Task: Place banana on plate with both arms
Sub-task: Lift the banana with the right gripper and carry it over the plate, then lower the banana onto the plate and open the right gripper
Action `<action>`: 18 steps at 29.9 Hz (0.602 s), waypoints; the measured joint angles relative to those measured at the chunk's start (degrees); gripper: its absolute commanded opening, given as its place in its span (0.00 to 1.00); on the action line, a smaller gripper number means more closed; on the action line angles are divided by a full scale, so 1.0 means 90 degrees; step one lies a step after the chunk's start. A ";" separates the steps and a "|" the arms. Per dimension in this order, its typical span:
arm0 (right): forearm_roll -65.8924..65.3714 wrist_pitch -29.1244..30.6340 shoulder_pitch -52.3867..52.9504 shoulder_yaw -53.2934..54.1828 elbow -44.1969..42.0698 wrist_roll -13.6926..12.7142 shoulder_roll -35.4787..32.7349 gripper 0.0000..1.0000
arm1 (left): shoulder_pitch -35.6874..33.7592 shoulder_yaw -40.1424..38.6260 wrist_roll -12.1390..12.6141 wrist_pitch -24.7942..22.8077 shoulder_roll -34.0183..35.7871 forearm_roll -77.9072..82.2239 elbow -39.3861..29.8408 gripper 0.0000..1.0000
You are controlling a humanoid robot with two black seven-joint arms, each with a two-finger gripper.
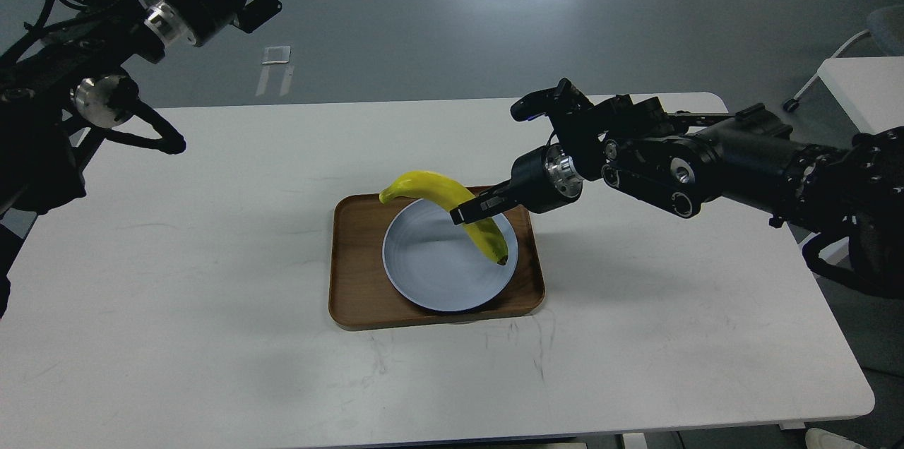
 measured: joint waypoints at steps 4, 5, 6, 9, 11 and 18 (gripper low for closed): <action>0.0004 0.0000 -0.0059 -0.0146 -0.0128 0.0000 0.0207 0.21 | 0.0004 -0.0003 0.0000 0.0000 0.0003 0.0000 0.0000 0.99; 0.0004 0.0000 -0.0084 -0.0200 -0.0144 0.0000 0.0236 0.21 | 0.0004 -0.0006 0.0000 0.0000 0.0005 0.0000 0.0000 0.99; 0.0005 0.0000 -0.0108 -0.0241 -0.0154 0.0000 0.0253 0.21 | 0.0004 -0.0008 0.0000 0.0000 0.0010 0.0000 0.0000 0.99; 0.0004 0.0000 -0.0193 -0.0311 -0.0177 0.0000 0.0273 0.21 | 0.0004 -0.0010 0.0000 0.0000 0.0020 0.0000 0.0000 0.99; 0.0004 0.0000 -0.0227 -0.0321 -0.0222 0.0000 0.0274 0.25 | 0.0004 -0.0010 0.0000 0.0000 0.0048 0.0000 0.0001 0.99; 0.0012 0.0000 -0.0283 -0.0320 -0.0362 0.0000 0.0297 0.37 | 0.0004 -0.0018 0.0000 0.0000 0.0122 0.0000 0.0002 0.99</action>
